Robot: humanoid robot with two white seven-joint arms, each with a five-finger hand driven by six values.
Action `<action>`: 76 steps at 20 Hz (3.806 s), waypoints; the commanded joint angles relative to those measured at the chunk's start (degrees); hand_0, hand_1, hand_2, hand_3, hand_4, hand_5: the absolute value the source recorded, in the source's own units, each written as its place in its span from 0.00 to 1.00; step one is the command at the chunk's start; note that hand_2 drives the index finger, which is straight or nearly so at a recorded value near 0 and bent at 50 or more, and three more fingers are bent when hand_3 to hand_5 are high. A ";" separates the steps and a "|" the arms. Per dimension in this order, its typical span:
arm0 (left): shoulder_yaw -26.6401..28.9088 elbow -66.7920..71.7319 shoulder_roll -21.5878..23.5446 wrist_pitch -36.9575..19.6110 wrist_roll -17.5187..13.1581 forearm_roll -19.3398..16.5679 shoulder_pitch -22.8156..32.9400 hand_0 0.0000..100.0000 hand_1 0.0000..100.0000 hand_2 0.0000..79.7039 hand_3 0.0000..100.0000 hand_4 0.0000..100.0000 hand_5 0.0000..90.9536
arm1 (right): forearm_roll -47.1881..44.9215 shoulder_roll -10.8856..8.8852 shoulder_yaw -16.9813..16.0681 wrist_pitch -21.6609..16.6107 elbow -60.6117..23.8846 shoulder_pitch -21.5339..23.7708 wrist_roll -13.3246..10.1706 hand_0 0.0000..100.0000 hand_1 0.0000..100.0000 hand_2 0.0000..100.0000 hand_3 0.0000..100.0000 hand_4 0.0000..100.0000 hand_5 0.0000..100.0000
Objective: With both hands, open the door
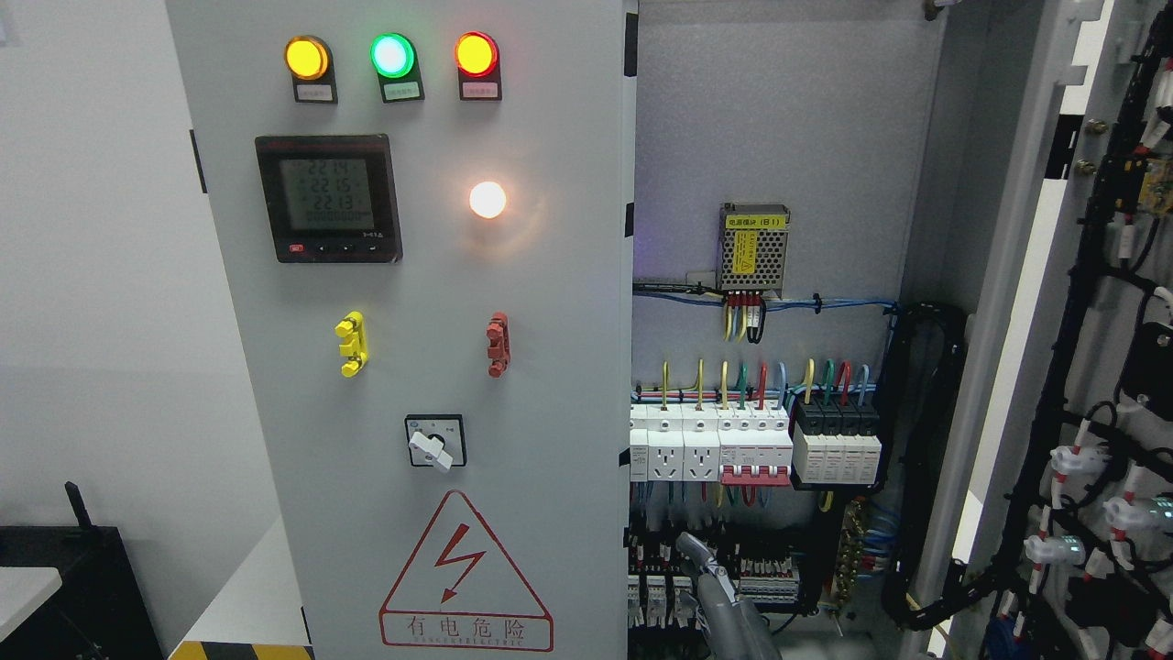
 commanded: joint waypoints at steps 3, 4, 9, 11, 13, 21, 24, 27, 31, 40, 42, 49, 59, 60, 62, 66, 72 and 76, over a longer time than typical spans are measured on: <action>0.00 0.00 -1.85 -0.03 0.01 -0.35 0.00 0.00 0.00 0.00 0.00 0.00 0.00 | -0.18 -0.34 -0.84 0.01 8.04 -3.55 2.15 0.39 0.00 0.00 0.00 0.00 0.00; 0.00 0.00 -1.85 -0.03 0.01 -0.35 0.00 0.00 0.00 0.00 0.00 0.00 0.00 | -0.18 -0.34 -0.93 0.01 8.48 -4.07 2.24 0.39 0.00 0.00 0.00 0.00 0.00; 0.00 0.00 -1.93 -0.03 0.01 -0.35 0.00 0.00 0.00 0.00 0.00 0.00 0.00 | -0.36 -0.52 -0.84 0.01 9.80 -5.92 2.33 0.39 0.00 0.00 0.00 0.00 0.00; 0.00 0.00 -1.85 -0.03 0.01 -0.35 0.00 0.00 0.00 0.00 0.00 0.00 0.00 | -1.14 -0.52 -0.93 0.01 10.50 -6.80 2.42 0.39 0.00 0.00 0.00 0.00 0.00; 0.00 0.00 -1.93 -0.03 0.01 -0.35 0.00 0.00 0.00 0.00 0.00 0.00 0.00 | -3.16 -0.60 -0.84 0.09 10.85 -7.24 2.42 0.39 0.00 0.00 0.00 0.00 0.00; 0.08 0.00 -1.93 -0.03 0.01 -0.35 0.00 0.00 0.00 0.00 0.00 0.00 0.00 | -4.14 -2.27 -0.32 0.01 10.77 -8.30 4.52 0.39 0.00 0.00 0.00 0.00 0.00; 0.00 0.00 -1.93 -0.03 0.01 -0.35 0.00 0.00 0.00 0.00 0.00 0.00 0.00 | -4.40 -2.27 -0.14 0.09 10.77 -8.39 4.53 0.39 0.00 0.00 0.00 0.00 0.00; 0.00 0.00 -1.93 -0.03 0.01 -0.35 0.00 0.00 0.00 0.00 0.00 0.00 0.00 | -4.40 -2.27 -0.14 0.01 10.77 -8.39 4.70 0.39 0.00 0.00 0.00 0.00 0.00; 0.00 0.00 -1.93 -0.03 0.01 -0.35 0.00 0.00 0.00 0.00 0.00 0.00 0.00 | -4.40 -2.27 0.03 0.09 10.68 -8.91 4.88 0.39 0.00 0.00 0.00 0.00 0.00; 0.00 0.00 -1.93 -0.03 0.01 -0.35 0.00 0.00 0.00 0.00 0.00 0.00 0.00 | -4.40 -1.92 1.35 0.01 10.33 -9.18 4.88 0.39 0.00 0.00 0.00 0.00 0.00; 0.00 0.00 -1.93 -0.03 0.01 -0.35 0.00 0.00 0.00 0.00 0.00 0.00 0.00 | -4.40 -1.92 1.53 0.01 10.24 -9.18 4.88 0.39 0.00 0.00 0.00 0.00 0.00; 0.00 0.00 -1.93 -0.03 0.01 -0.35 0.00 0.00 0.00 0.00 0.00 0.00 0.00 | -4.40 -1.48 2.14 0.01 10.15 -9.44 4.88 0.39 0.00 0.00 0.00 0.00 0.00; -0.18 0.35 -1.93 0.76 0.01 -0.79 0.00 0.00 0.00 0.00 0.00 0.00 0.00 | -4.49 -1.40 2.23 0.71 10.33 -10.41 4.97 0.39 0.00 0.00 0.00 0.00 0.00; -0.27 0.35 -1.93 0.77 0.10 -0.97 0.00 0.00 0.00 0.00 0.00 0.00 0.00 | -4.49 -1.40 2.23 0.71 10.33 -10.41 4.97 0.39 0.00 0.00 0.00 0.00 0.00; -0.27 0.35 -1.93 0.85 0.10 -1.05 -0.09 0.00 0.00 0.00 0.00 0.00 0.00 | -4.49 -1.40 2.23 0.71 10.24 -10.49 5.06 0.39 0.00 0.00 0.00 0.00 0.00; -0.79 0.26 -1.93 0.94 0.10 -2.11 -0.09 0.00 0.00 0.00 0.00 0.00 0.00 | -6.95 -1.48 2.67 0.88 10.33 -11.02 5.06 0.39 0.00 0.00 0.00 0.00 0.00; -3.16 0.26 -1.93 1.38 0.10 -2.81 -0.09 0.00 0.00 0.00 0.00 0.00 0.00 | -7.22 -1.48 2.67 1.94 10.59 -11.90 5.06 0.39 0.00 0.00 0.00 0.00 0.00; -4.13 0.26 -1.93 1.29 0.10 -2.81 0.00 0.00 0.00 0.00 0.00 0.00 0.00 | -7.22 -1.48 2.76 1.94 10.77 -12.16 5.06 0.39 0.00 0.00 0.00 0.00 0.00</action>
